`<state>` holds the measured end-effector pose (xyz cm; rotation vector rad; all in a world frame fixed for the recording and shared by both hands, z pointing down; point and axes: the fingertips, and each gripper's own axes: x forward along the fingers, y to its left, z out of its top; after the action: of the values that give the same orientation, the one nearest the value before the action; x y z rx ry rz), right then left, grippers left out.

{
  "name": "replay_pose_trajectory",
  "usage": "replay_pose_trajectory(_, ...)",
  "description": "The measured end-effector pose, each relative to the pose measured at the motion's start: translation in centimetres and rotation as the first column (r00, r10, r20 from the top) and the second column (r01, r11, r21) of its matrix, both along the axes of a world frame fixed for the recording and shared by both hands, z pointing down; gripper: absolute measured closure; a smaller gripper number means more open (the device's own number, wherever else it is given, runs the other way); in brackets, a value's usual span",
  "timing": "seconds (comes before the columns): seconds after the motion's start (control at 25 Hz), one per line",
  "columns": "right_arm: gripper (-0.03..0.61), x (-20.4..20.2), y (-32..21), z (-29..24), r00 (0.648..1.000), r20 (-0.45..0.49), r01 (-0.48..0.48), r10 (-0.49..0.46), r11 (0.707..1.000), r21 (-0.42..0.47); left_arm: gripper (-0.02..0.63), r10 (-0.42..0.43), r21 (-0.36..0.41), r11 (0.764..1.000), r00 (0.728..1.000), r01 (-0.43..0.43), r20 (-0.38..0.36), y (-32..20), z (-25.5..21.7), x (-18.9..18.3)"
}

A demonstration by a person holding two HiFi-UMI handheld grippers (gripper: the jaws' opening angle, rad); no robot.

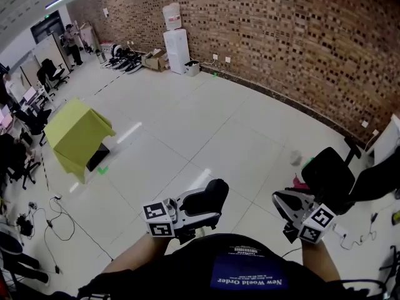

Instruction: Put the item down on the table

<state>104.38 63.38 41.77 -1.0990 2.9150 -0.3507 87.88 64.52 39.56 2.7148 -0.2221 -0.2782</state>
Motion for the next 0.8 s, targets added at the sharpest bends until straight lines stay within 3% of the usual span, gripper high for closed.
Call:
replay_pose_trajectory(0.52, 0.591, -12.0, -17.0, -3.3, 1.000, -0.009, -0.005, 0.005, 0.999, 0.052, 0.279, 0.010, 0.027, 1.000, 1.000, -0.010, -0.015, -17.1, -2.1, -12.2)
replay_pose_trajectory(0.8, 0.591, -18.9, -25.2, -3.6, 0.998, -0.009, 0.065, -0.065, 0.998, 0.019, 0.279, -0.043, 0.027, 0.999, 0.999, 0.043, -0.018, -24.5, -2.3, -18.2)
